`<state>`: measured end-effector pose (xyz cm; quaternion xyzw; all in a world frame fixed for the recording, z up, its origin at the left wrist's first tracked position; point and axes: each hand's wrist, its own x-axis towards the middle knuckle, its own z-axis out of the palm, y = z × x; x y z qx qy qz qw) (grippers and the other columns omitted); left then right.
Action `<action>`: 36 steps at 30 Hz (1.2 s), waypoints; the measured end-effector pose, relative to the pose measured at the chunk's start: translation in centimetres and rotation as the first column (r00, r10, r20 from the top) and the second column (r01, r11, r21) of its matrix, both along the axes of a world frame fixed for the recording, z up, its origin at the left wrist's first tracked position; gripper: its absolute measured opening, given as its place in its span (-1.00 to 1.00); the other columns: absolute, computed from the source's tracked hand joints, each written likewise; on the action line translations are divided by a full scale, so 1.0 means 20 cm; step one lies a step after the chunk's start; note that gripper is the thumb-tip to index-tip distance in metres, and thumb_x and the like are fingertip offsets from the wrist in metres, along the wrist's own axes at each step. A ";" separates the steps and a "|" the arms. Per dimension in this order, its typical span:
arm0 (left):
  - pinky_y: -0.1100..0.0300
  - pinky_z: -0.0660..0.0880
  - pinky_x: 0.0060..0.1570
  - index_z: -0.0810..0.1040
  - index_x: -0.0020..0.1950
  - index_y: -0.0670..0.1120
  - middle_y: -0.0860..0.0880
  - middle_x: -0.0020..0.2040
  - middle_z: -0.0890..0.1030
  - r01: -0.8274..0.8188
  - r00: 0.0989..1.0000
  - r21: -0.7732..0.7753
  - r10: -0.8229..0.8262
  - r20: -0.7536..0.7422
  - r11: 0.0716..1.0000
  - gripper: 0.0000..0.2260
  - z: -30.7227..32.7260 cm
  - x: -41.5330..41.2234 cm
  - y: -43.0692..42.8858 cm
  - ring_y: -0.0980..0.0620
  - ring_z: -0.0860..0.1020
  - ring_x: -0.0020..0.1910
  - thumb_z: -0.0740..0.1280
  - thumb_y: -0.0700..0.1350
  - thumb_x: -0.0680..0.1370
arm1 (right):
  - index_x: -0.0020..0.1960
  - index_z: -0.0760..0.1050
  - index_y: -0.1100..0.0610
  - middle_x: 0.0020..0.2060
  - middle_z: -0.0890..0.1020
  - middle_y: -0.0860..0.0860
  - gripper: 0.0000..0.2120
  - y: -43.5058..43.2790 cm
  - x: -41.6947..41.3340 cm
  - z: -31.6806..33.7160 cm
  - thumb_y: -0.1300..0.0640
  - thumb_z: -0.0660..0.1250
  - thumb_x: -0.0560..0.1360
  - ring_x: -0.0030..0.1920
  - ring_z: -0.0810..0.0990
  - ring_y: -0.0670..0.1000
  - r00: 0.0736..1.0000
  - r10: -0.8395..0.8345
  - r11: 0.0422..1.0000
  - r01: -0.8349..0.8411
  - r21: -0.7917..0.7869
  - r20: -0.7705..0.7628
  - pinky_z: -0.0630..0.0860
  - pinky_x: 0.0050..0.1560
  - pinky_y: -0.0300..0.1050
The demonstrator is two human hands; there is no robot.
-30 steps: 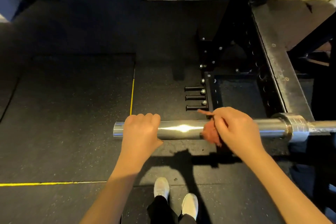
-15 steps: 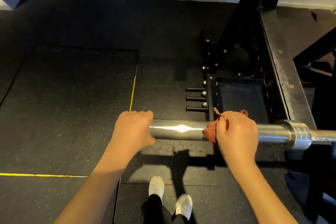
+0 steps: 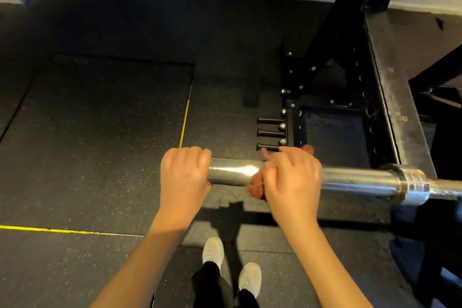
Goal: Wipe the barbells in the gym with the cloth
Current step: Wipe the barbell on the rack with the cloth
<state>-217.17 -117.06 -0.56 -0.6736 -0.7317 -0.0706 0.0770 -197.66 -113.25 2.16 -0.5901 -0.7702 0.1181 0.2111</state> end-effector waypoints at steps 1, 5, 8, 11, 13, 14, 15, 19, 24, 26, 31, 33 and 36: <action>0.09 0.13 -0.26 0.53 -0.20 -0.10 -0.05 -0.32 0.48 0.030 1.000 -0.020 -0.029 0.011 0.999 -0.72 0.01 -0.01 0.00 -0.11 0.43 -0.36 0.51 -0.19 0.16 | -0.03 0.61 0.14 0.02 0.62 0.06 -0.75 -0.02 -0.05 -0.01 0.10 0.17 0.53 0.13 0.53 0.10 0.995 0.096 0.995 -0.096 0.021 -0.006 0.34 0.28 0.04; 0.03 0.44 -0.06 0.50 0.15 -0.05 -0.03 -0.04 0.57 0.129 0.992 -0.323 -0.124 0.035 0.938 -0.58 0.17 -0.06 0.04 -0.09 0.54 -0.07 0.46 0.04 0.35 | 0.18 0.60 0.12 0.23 0.59 0.01 -0.65 0.00 0.10 0.00 0.12 0.17 0.49 0.34 0.43 0.06 0.923 0.384 0.924 -0.384 0.003 -0.015 0.20 0.44 -0.01; 0.08 0.39 0.05 0.41 0.29 0.00 0.03 0.12 0.57 0.089 0.996 -0.543 -0.084 0.035 0.835 -0.47 0.22 -0.11 0.12 -0.03 0.53 0.09 0.39 0.18 0.41 | 0.18 0.60 0.09 0.22 0.60 0.03 -0.63 0.03 0.28 0.01 0.07 0.11 0.51 0.37 0.39 0.11 0.983 0.178 0.984 -0.178 -0.005 0.041 0.18 0.43 0.18; 0.12 0.35 -0.14 0.47 0.11 -0.01 0.04 -0.04 0.61 0.083 0.996 -0.501 -0.093 0.004 0.862 -0.63 0.19 -0.10 0.12 -0.03 0.58 -0.06 0.39 0.15 0.40 | 0.06 0.63 0.10 0.18 0.59 0.08 -0.63 0.01 0.15 0.02 -0.01 0.09 0.53 0.33 0.41 0.18 0.998 -0.027 0.999 0.029 -0.031 0.065 0.17 0.40 0.22; 0.13 0.37 -0.24 0.50 -0.03 -0.02 0.02 -0.17 0.60 0.075 0.996 -0.403 -0.084 -0.003 0.912 -0.67 0.15 -0.10 0.08 -0.04 0.58 -0.21 0.46 0.11 0.33 | 0.03 0.61 0.10 0.11 0.60 0.08 -0.67 -0.03 -0.02 0.00 -0.07 0.17 0.53 0.24 0.48 0.15 0.996 0.046 0.999 -0.046 -0.002 0.070 0.27 0.34 0.17; 0.12 0.38 -0.32 0.52 -0.12 -0.03 0.01 -0.28 0.58 0.078 0.996 -0.382 -0.093 -0.019 0.921 -0.66 0.15 -0.10 0.07 -0.05 0.56 -0.32 0.52 0.08 0.24 | 0.05 0.60 0.11 0.10 0.60 0.07 -0.69 -0.05 -0.08 -0.01 -0.06 0.21 0.52 0.21 0.50 0.14 0.989 0.126 0.992 -0.128 0.024 0.074 0.31 0.31 0.15; 0.13 0.36 -0.39 0.53 -0.22 -0.05 0.00 -0.37 0.55 0.082 0.995 -0.351 -0.099 -0.029 0.933 -0.63 0.13 -0.10 0.05 -0.06 0.52 -0.42 0.57 0.06 0.14 | 0.09 0.59 0.12 0.11 0.60 0.07 -0.70 -0.07 -0.11 -0.01 -0.02 0.23 0.51 0.21 0.51 0.14 0.974 0.214 0.975 -0.218 0.046 0.074 0.35 0.30 0.14; 0.13 0.19 -0.40 0.48 -0.33 -0.09 -0.04 -0.46 0.45 0.086 0.995 -0.211 -0.094 -0.027 0.974 -0.65 0.08 -0.09 0.03 -0.10 0.42 -0.51 0.59 -0.07 0.07 | 0.23 0.56 0.17 0.23 0.58 0.08 -0.66 0.01 0.09 -0.02 0.14 0.22 0.50 0.29 0.47 0.09 0.891 0.445 0.887 -0.452 0.096 0.087 0.29 0.38 -0.04; 0.11 0.01 -0.28 0.44 -0.31 -0.10 -0.05 -0.43 0.39 0.028 0.999 -0.030 -0.029 -0.036 0.999 -0.72 0.04 -0.06 0.00 -0.11 0.34 -0.46 0.48 -0.29 0.13 | 0.00 0.59 0.10 -0.06 0.62 0.00 -0.72 0.00 0.06 0.02 0.09 0.14 0.48 0.00 0.55 0.04 0.997 0.072 0.997 -0.070 0.032 -0.039 0.44 0.05 -0.11; 0.10 0.02 -0.27 0.45 -0.28 -0.11 -0.06 -0.41 0.40 0.016 0.999 0.001 -0.016 -0.030 1.000 -0.72 0.04 -0.06 -0.01 -0.12 0.36 -0.44 0.45 -0.32 0.13 | -0.11 0.57 0.08 -0.18 0.59 -0.04 -0.78 -0.01 -0.12 0.03 0.09 0.15 0.45 -0.13 0.54 0.02 0.996 0.068 0.998 -0.068 -0.004 -0.055 0.46 -0.06 -0.09; 0.04 0.41 -0.26 0.54 -0.06 -0.08 -0.02 -0.23 0.54 0.160 0.987 -0.174 -0.155 0.045 0.972 -0.57 0.10 -0.13 0.01 -0.10 0.51 -0.27 0.57 -0.04 0.15 | 0.12 0.59 0.07 0.04 0.63 -0.07 -0.75 0.03 -0.01 0.04 0.07 0.23 0.51 0.09 0.56 -0.08 0.918 0.394 0.918 -0.395 -0.027 -0.036 0.47 0.12 -0.17; 0.04 0.43 -0.06 0.46 0.19 -0.02 0.01 -0.01 0.56 0.151 0.988 -0.408 -0.133 0.072 0.901 -0.47 0.17 -0.15 0.07 -0.06 0.55 -0.04 0.51 0.11 0.30 | 0.16 0.58 0.03 0.07 0.61 -0.12 -0.70 0.05 0.13 0.06 0.00 0.17 0.53 0.10 0.53 -0.13 0.934 0.356 0.932 -0.356 -0.067 -0.004 0.42 0.10 -0.28; 0.09 0.32 -0.07 0.42 0.24 0.00 0.02 0.07 0.58 0.141 0.990 -0.606 -0.126 0.067 0.783 -0.54 0.20 -0.14 0.15 -0.04 0.56 0.07 0.40 0.13 0.42 | 0.02 0.58 -0.03 -0.10 0.61 -0.16 -0.80 0.11 0.20 0.10 0.02 0.20 0.53 -0.08 0.53 -0.14 0.976 0.218 0.962 -0.211 -0.174 0.023 0.32 -0.15 -0.40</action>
